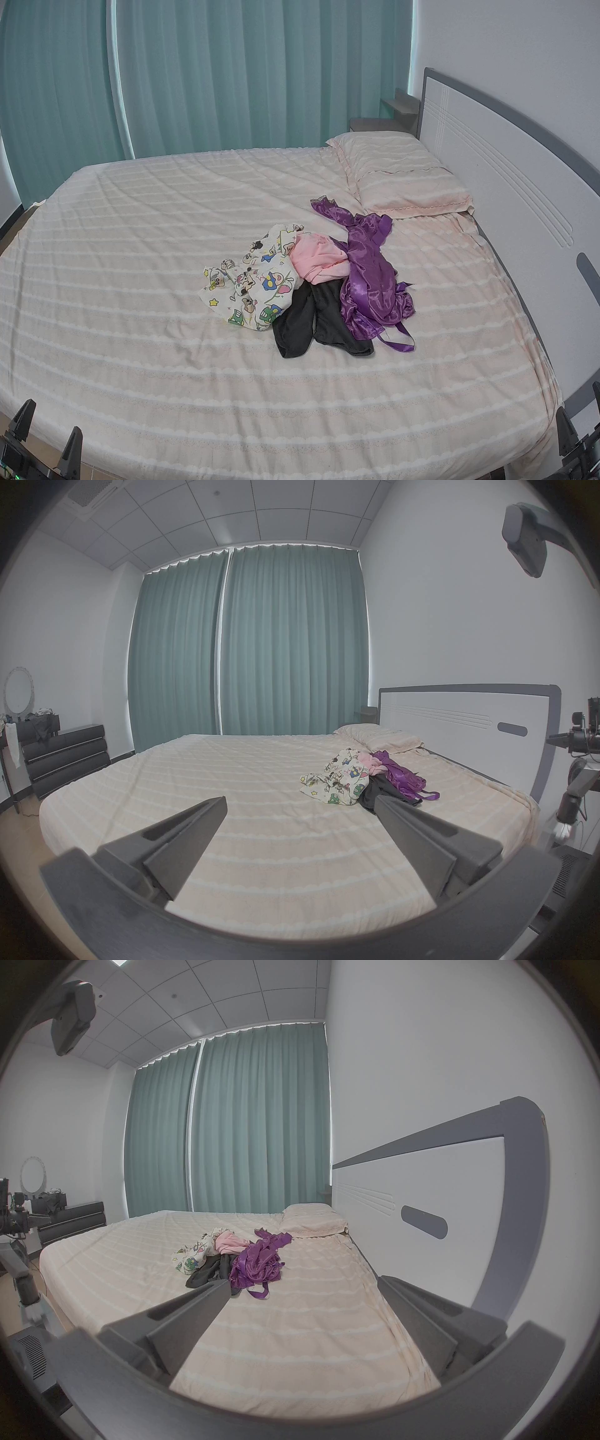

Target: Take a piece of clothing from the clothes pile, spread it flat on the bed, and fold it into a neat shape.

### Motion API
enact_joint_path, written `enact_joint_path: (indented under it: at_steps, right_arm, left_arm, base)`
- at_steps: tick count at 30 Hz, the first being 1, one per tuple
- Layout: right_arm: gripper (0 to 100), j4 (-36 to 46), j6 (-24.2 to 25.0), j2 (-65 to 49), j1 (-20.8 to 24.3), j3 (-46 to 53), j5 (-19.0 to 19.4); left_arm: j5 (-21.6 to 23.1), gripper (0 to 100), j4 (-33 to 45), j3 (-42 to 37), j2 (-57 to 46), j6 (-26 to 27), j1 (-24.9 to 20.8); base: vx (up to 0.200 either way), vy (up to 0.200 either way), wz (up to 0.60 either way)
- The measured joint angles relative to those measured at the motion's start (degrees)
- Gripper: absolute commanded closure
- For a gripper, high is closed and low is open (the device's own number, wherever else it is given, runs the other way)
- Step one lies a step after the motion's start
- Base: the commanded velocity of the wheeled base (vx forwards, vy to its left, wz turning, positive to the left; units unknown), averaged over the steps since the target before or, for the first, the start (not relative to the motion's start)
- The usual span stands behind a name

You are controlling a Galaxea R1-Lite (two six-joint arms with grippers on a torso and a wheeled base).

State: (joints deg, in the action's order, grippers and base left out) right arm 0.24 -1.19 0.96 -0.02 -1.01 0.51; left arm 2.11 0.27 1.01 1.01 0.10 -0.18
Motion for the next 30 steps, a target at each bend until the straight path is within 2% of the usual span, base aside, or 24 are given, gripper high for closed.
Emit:
enact_joint_path:
  at_steps: [6,12,18,30]
  right_arm:
    - [0,0.07,0.44,0.0,0.05,0.0,0.61]
    - [0,-0.78,3.19,4.13,0.51,-2.9,3.54]
    - [0,-5.71,5.64,16.62,1.37,-6.51,6.11]
    - [0,-21.02,10.22,50.12,4.05,-12.21,9.23]
  left_arm:
    - [0.0,0,0.0,0.0,0.0,0.0,0.0]
    - [0.0,0,-0.02,0.0,0.0,0.0,0.0]
    - [0.0,0,0.0,0.0,0.0,0.0,0.0]
    - [0.0,0,0.0,0.0,0.0,0.0,0.0]
  base:
    - [0.0,0.0,0.0]
    - [0.0,0.0,0.0]
    - [0.0,0.0,0.0]
    - [0.0,0.0,0.0]
